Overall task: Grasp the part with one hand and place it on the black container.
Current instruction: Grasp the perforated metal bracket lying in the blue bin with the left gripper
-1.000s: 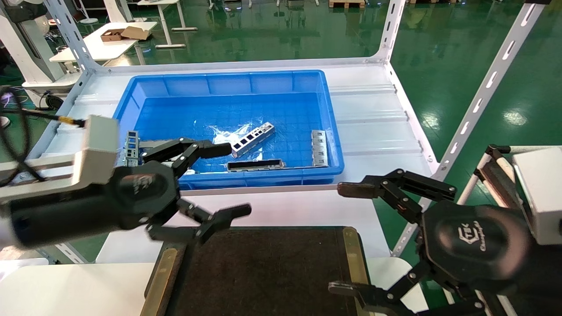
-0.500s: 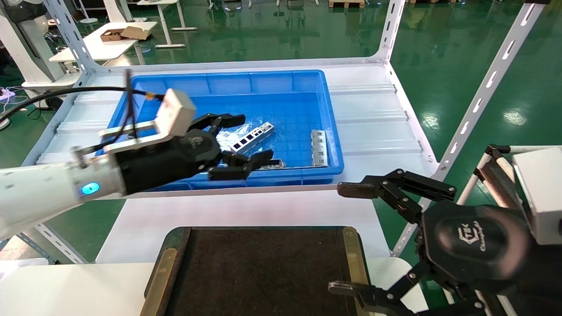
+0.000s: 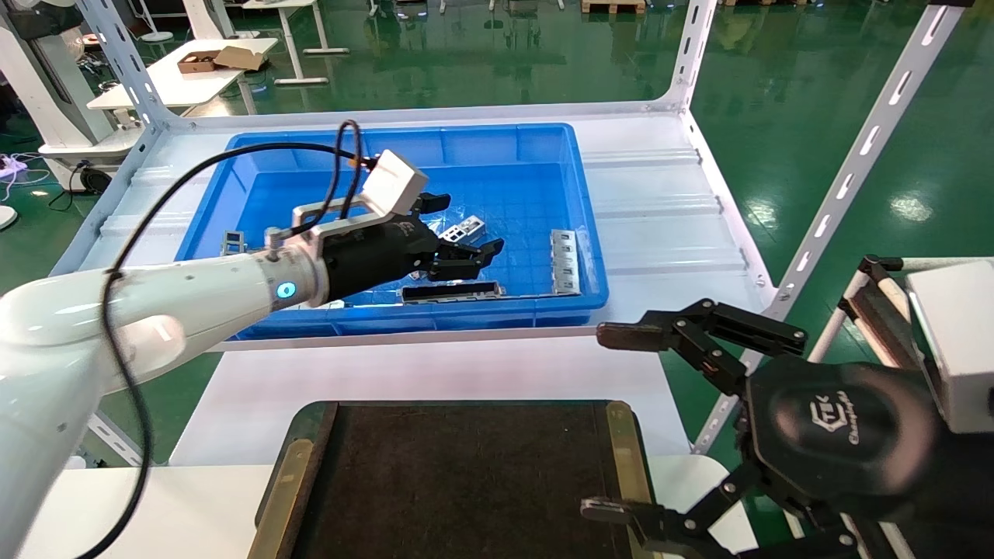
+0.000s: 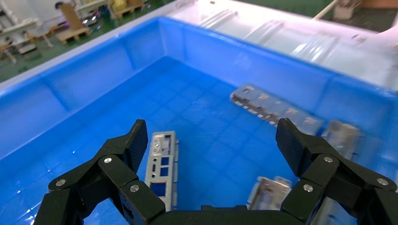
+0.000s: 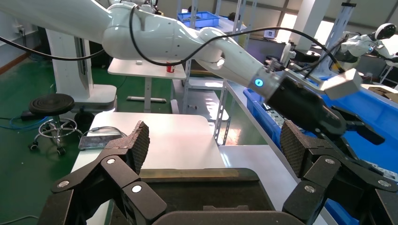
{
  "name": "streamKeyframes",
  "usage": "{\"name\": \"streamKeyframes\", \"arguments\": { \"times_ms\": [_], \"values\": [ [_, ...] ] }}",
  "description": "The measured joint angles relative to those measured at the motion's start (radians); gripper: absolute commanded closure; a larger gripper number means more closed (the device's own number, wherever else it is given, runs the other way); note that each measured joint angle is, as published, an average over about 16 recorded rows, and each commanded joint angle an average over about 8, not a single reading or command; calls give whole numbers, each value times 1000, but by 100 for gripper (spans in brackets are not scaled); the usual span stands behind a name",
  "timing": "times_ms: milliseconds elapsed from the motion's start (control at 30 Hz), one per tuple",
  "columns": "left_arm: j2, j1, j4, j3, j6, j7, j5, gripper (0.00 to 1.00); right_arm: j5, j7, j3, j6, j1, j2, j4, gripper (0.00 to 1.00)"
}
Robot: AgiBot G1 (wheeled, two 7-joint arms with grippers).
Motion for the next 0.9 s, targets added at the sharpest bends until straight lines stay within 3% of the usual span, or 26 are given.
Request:
{"name": "streamKeyframes", "arguments": {
  "times_ms": [267, 333, 400, 567, 633, 900],
  "values": [
    [69, -65, 158, 22, -57, 57, 27, 0, 0, 0, 0, 0, 0, 0, 0, 0],
    [78, -73, 181, 29, -67, 63, 30, 6, 0, 0, 0, 0, 0, 0, 0, 0],
    [85, -78, 198, 36, -76, 65, 32, 25, 0, 0, 0, 0, 0, 0, 0, 14],
    [92, -80, 216, 56, -95, 54, 34, 87, 0, 0, 0, 0, 0, 0, 0, 76],
    [93, -78, 217, 65, -102, 46, 32, 99, 0, 0, 0, 0, 0, 0, 0, 97],
    [94, -68, 210, 101, -122, 9, 26, 100, 0, 0, -1, 0, 0, 0, 0, 100]
  ]
}}
